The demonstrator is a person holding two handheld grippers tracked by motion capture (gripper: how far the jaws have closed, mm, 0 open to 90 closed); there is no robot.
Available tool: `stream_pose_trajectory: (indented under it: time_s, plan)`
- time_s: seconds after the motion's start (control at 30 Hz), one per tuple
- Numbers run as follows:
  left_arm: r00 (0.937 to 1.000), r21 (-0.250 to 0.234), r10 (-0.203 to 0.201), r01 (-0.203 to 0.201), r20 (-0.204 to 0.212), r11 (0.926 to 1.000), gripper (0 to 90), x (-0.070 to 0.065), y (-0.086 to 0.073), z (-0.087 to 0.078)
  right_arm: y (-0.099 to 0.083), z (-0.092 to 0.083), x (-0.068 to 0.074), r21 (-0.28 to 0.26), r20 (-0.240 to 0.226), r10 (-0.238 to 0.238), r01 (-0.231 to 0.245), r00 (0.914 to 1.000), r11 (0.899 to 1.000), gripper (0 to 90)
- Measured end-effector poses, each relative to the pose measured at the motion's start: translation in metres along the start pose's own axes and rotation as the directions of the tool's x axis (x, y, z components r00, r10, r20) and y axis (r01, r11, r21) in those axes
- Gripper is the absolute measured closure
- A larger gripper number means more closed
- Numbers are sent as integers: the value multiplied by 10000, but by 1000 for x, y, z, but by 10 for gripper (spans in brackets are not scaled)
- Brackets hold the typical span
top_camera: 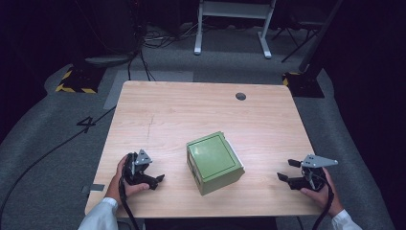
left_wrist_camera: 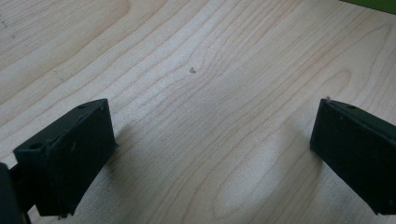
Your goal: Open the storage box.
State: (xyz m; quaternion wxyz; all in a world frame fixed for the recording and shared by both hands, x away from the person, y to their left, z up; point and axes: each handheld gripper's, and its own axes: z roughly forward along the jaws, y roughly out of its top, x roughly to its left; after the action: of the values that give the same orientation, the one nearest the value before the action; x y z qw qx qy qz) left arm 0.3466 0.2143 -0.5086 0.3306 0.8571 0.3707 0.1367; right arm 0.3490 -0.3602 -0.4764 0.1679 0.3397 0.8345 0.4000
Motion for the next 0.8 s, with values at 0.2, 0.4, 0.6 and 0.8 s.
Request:
stream_pose_trajectory:
  time_s: [0.2, 0.4, 0.6, 0.8]
  plan:
    - [10000, -1, 56, -56, 23, 10000, 5, -1, -1, -1, 41, 5, 6, -211, -80, -723, 721, 9974, 9972, 239]
    - [10000, -11, 87, -87, 35, 10000, 5, 0, -1, -1, 83, 23, 20, -209, -473, -1488, 1479, 9877, 9888, 258]
    - [10000, -21, 85, -85, 39, 10000, 5, -1, -2, -1, 112, 44, 36, -265, -900, -1842, 1825, 9788, 9828, 273]
    - [10000, -2, 74, -74, 30, 10000, 5, -1, -2, -2, 125, 68, 49, -70, -1413, -1934, 1944, 9709, 9809, 276]
